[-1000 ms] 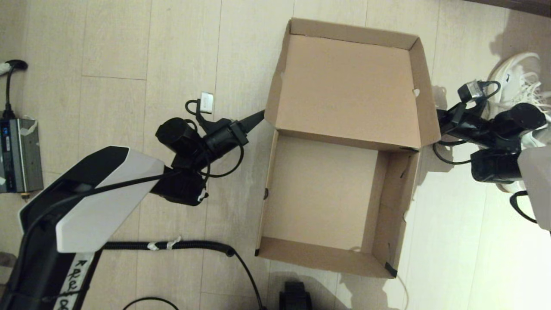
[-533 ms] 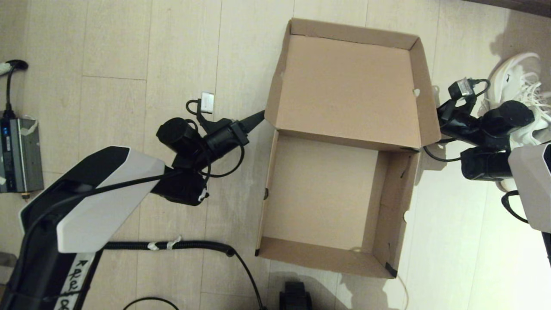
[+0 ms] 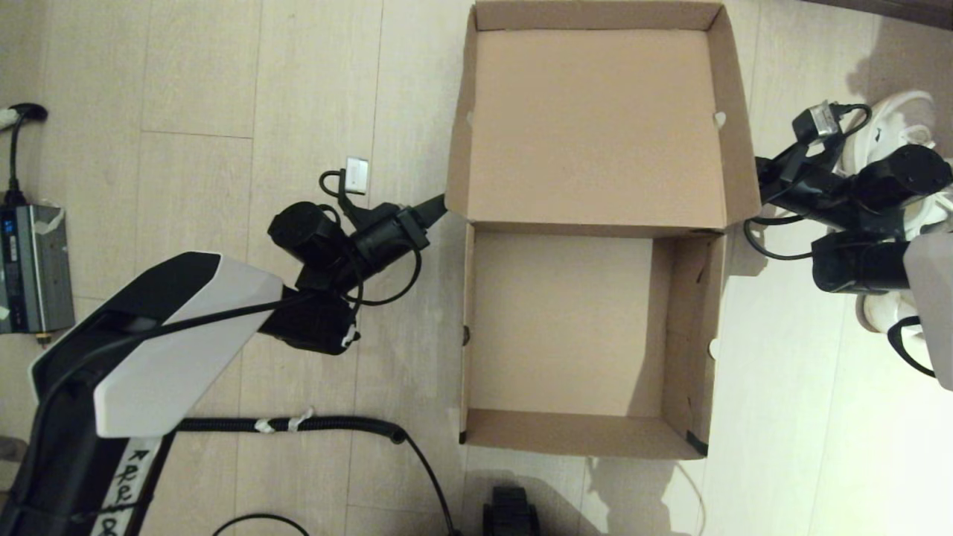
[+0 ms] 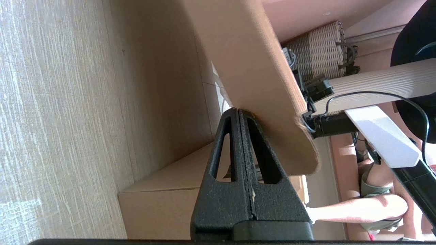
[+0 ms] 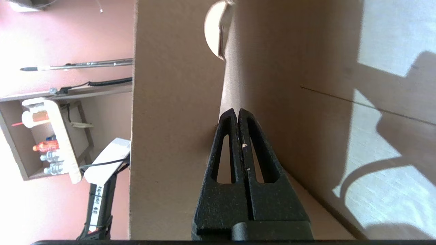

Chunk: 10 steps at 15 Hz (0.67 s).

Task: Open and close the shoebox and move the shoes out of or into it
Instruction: Close the shoe box

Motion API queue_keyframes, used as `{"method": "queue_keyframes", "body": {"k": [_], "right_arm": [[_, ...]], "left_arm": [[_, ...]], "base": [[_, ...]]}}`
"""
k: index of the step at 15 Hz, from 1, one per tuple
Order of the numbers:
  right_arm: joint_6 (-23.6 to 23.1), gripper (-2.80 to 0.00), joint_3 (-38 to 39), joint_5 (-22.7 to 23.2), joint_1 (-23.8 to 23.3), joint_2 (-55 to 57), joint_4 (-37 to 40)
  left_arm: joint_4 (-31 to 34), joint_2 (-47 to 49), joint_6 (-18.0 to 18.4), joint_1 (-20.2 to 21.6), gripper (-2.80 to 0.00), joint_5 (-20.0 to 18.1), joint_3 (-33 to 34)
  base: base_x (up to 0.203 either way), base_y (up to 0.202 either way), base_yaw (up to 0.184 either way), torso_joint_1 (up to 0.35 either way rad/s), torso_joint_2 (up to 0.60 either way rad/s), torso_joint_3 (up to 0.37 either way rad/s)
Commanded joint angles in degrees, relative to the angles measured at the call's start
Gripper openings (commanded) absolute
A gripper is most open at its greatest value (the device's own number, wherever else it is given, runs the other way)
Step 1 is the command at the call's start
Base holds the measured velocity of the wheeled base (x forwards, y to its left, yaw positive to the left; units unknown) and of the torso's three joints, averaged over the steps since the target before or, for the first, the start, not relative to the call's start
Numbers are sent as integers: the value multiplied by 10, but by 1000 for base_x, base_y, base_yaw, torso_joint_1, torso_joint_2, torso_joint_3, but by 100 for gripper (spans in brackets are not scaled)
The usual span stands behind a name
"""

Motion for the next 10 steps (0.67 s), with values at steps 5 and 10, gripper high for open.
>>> {"method": "queue_keyframes", "body": {"k": [5, 10], "right_arm": [[5, -280, 11, 7, -29, -32, -5], [7, -280, 92, 7, -29, -94, -9]], "left_arm": [[-6, -29, -2, 6, -280, 5, 22], [-3, -49, 1, 3, -280, 6, 33]], "base": [[0, 0, 0, 0, 0, 0], [0, 0, 0, 0, 0, 0]]}}
